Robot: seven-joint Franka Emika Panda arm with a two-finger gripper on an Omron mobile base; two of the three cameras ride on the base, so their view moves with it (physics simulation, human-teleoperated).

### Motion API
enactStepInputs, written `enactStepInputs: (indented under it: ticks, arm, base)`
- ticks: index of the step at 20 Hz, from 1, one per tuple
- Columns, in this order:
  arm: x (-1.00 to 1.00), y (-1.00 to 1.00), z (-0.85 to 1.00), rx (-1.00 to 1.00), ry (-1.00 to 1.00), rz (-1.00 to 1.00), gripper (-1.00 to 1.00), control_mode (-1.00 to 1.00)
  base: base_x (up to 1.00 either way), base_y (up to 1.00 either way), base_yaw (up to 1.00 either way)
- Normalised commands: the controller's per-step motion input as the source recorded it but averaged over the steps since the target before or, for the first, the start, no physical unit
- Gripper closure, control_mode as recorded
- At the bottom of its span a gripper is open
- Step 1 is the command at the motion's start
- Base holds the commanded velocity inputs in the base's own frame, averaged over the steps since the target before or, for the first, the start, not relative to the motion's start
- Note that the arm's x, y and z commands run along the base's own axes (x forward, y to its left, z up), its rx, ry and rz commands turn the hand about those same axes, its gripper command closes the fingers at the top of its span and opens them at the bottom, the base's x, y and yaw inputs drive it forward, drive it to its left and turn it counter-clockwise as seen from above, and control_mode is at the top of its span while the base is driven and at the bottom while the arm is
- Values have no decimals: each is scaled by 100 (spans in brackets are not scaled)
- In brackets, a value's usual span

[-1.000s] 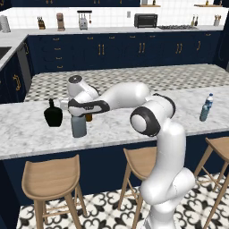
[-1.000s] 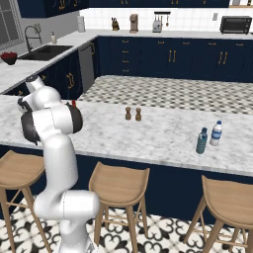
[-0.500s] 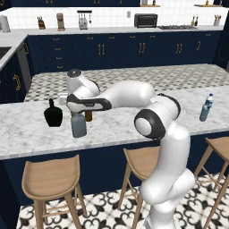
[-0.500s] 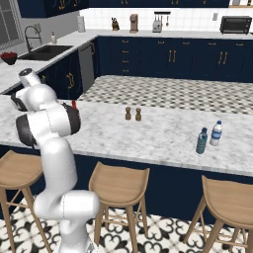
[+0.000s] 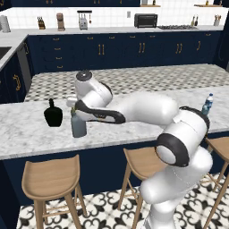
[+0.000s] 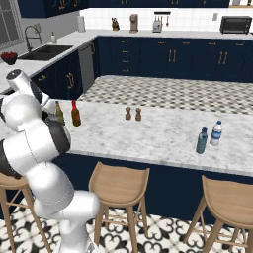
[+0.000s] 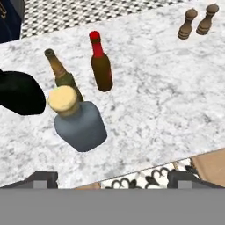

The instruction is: Move the plastic bottles in the middle to the plastics group, and the glass bottles in the middle to the glass group.

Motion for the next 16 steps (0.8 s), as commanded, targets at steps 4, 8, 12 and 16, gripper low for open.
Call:
enactStepInputs:
  ticks: [4, 8, 12, 16]
  arm:
    - [-87, -96, 0, 0, -4, 0, -100, -100]
    - [-60, -100, 19, 0, 0, 3, -100, -100]
    - [-69, -100, 51, -1, 4, 14, -100, -100]
    - [-69, -100, 55, -3, 6, 14, -100, -100]
  base:
    - [0, 0, 0]
    - [0, 0, 0]
    - [0, 0, 0]
    - [0, 0, 0]
